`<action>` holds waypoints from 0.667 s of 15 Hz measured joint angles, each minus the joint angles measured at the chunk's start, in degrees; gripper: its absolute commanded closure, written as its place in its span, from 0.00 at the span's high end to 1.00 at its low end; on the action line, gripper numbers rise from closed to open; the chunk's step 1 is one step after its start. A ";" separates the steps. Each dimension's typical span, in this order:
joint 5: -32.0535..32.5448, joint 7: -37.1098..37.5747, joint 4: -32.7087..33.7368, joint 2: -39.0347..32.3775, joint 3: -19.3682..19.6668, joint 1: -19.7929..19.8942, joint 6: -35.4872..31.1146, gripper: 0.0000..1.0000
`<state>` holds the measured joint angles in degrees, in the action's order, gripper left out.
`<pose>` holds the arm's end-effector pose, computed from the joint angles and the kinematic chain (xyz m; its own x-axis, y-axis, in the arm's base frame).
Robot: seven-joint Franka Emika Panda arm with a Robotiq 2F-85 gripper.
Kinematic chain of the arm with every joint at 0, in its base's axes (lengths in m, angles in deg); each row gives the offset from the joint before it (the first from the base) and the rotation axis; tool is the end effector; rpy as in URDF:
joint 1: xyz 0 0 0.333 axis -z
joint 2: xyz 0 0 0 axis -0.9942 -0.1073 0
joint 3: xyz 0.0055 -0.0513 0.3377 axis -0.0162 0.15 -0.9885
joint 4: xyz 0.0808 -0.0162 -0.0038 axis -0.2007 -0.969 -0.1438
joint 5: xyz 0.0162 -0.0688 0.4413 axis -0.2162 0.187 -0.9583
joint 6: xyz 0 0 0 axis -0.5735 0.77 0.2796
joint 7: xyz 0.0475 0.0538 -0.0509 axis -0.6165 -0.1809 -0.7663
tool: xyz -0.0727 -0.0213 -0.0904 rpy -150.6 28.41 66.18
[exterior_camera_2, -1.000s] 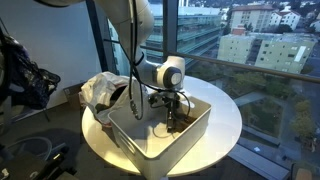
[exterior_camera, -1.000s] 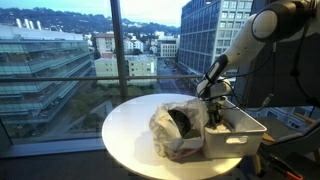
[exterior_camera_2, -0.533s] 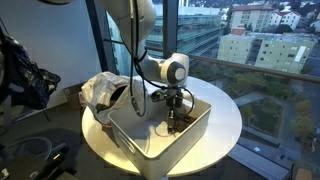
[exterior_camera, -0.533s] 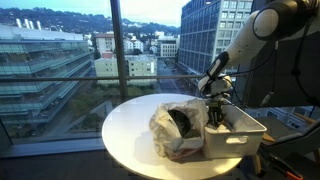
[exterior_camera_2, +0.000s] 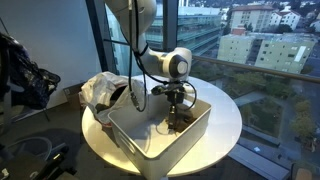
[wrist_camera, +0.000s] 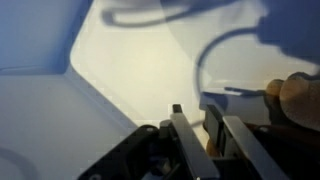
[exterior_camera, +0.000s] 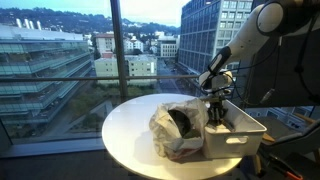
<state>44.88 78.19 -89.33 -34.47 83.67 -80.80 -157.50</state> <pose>0.6423 -0.1610 0.0846 0.2211 -0.9731 -0.0650 -0.9116 -0.2299 0.3409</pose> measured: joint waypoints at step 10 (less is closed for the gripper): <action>-3.46 -3.38 -0.52 0.98 -1.20 1.56 -1.83 1.00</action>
<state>41.42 74.81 -89.85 -33.49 82.47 -79.24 -159.33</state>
